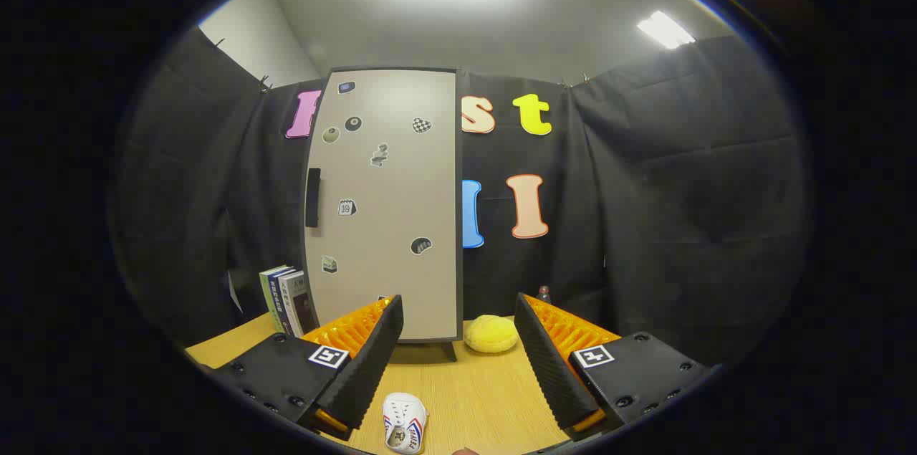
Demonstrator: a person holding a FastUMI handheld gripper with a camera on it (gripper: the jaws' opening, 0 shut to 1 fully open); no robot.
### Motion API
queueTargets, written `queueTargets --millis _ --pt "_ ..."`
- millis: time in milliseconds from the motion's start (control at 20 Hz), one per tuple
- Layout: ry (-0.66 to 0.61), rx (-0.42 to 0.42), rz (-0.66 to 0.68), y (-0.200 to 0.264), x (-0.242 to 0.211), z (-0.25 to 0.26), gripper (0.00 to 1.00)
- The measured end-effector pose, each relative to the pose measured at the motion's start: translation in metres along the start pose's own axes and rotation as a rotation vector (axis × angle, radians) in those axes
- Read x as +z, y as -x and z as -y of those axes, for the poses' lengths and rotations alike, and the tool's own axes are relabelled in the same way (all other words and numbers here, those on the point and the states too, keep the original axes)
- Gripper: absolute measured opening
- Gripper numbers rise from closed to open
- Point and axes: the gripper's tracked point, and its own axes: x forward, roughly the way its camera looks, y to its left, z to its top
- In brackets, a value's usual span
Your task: Open the shoe cabinet door, grab the shoes and put them into the shoe cabinet, then close the shoe cabinet door.
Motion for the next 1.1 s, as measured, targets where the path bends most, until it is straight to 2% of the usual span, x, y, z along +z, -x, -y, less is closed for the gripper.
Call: queueTargets --millis 800,1100 --pt "-0.027 0.037 0.025 0.015 0.011 -0.016 0.98" --pt "-0.049 0.060 -0.001 0.009 0.022 -0.047 0.98"
